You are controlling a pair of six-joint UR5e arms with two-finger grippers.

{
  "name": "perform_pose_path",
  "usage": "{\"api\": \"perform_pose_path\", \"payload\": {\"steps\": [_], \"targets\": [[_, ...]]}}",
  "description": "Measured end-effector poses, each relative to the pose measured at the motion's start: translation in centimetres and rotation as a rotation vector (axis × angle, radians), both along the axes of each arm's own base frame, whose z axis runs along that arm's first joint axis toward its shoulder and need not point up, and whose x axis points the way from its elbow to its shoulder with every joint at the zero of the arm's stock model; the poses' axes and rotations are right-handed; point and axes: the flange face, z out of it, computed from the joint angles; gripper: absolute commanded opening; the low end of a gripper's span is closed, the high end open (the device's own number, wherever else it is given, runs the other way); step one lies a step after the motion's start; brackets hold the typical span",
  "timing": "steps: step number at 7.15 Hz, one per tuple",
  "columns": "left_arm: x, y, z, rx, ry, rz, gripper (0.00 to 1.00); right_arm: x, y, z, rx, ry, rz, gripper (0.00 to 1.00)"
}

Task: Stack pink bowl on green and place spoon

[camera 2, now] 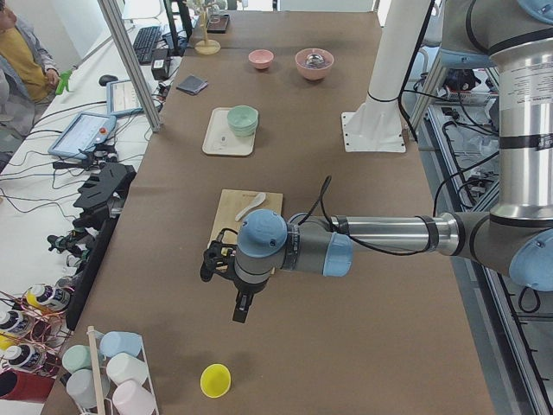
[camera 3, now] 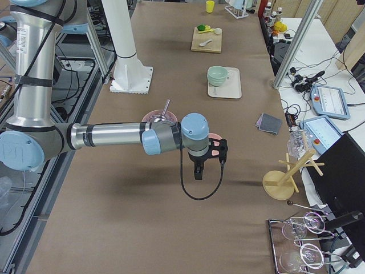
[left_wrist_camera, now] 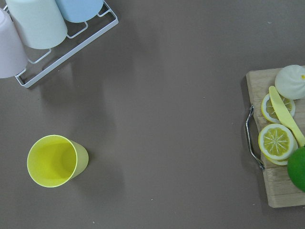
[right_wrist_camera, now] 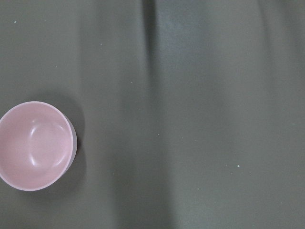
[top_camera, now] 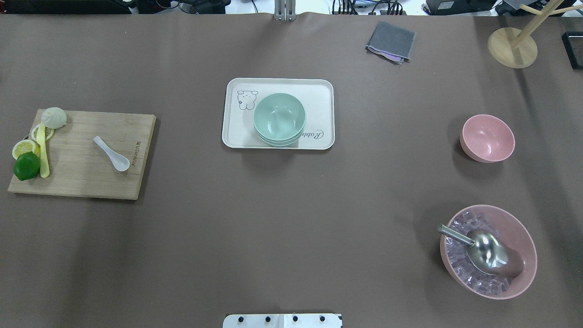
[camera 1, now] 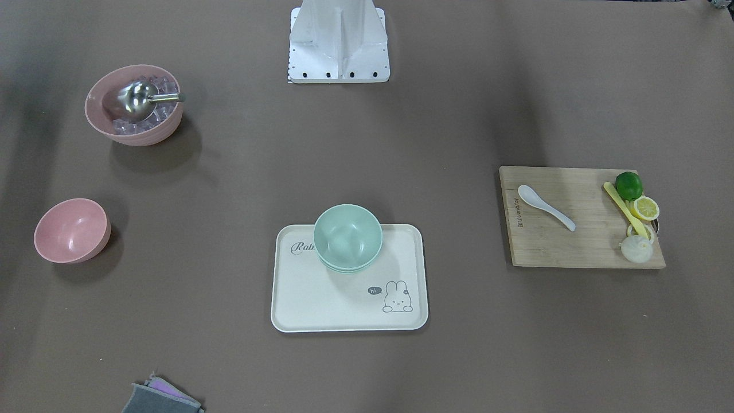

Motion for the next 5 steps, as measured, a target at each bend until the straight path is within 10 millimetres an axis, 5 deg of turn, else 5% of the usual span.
{"api": "perform_pose_path", "payload": {"steps": [3,5], "targets": [[0.8,0.6,0.1,-0.051,0.096,-0.015,0.99,-0.4,0.1,-0.5,0.076,-0.025,-0.01,1.0],[0.9,1.0,0.5,-0.085,0.115,-0.034,0.99,-3.3,-0.7,-0.8,0.098,-0.075,-0.051,0.93]]}}
